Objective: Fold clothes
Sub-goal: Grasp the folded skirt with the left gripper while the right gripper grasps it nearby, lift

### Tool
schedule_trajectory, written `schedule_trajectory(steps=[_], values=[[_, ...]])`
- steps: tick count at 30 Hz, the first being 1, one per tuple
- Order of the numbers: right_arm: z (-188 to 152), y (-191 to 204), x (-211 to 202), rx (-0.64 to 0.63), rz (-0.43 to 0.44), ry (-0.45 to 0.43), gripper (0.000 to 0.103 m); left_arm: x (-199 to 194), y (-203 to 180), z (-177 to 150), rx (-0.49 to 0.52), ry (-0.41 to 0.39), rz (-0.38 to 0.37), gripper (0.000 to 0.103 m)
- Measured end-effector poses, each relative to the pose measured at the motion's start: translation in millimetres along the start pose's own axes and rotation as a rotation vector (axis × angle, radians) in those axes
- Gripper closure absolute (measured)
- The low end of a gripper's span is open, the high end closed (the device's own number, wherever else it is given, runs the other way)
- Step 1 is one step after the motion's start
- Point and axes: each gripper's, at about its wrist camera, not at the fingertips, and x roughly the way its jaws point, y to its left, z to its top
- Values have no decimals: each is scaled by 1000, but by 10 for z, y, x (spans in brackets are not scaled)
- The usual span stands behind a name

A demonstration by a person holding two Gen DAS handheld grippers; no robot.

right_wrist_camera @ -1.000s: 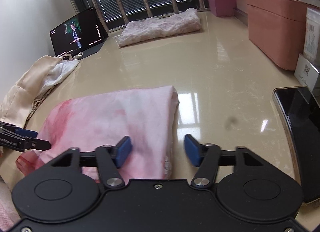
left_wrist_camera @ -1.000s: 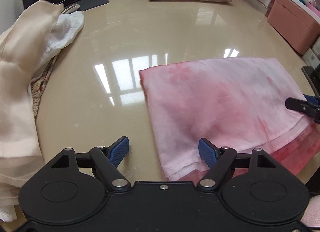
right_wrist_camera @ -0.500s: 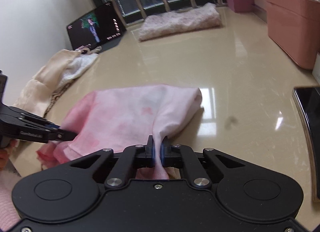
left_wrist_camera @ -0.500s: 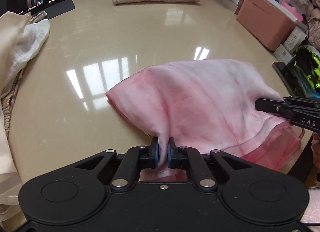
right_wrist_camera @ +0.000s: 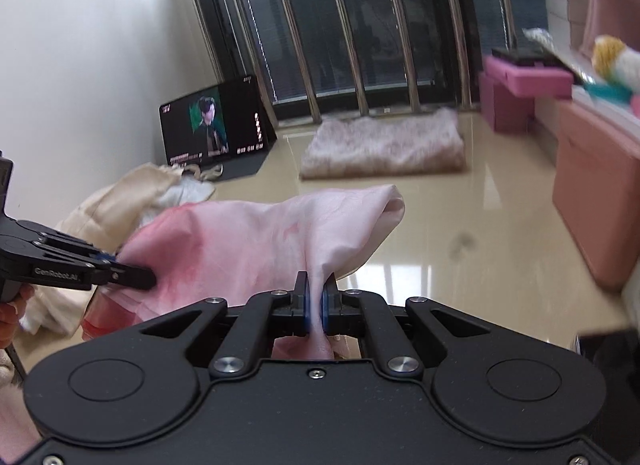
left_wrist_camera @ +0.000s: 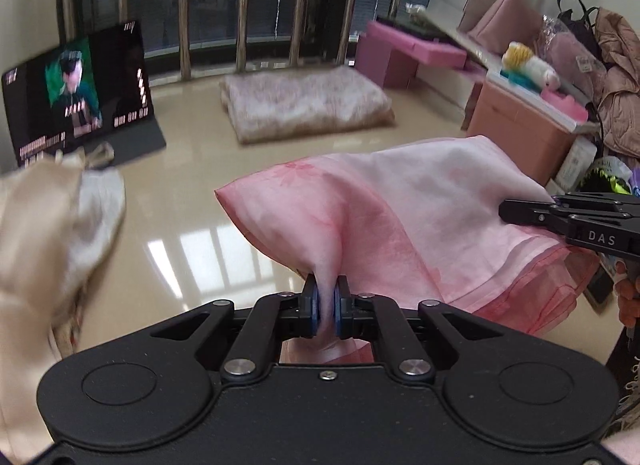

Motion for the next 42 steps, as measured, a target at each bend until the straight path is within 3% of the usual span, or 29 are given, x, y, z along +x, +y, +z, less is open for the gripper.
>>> schedule_trajectory(steps=[11,20,24,31,42], values=[[890,-358,565,-92,-76,-124,98,443,4,1012,94,-172,99,96],[1615,-744,1401,-120,-174,-140,98,1250,79,1736,96,-217,201,96],[1825,-874,1774,-130,-210,-124,98,1589,172,1936,73,-214,250,96],[2062,-1099,2220,-70,-254,-92,98,2063,321,2180,19,-153,250,96],[1980,-1246,2763,-18,-296,12,97,2601,440,2238,-11,-22,329,95]])
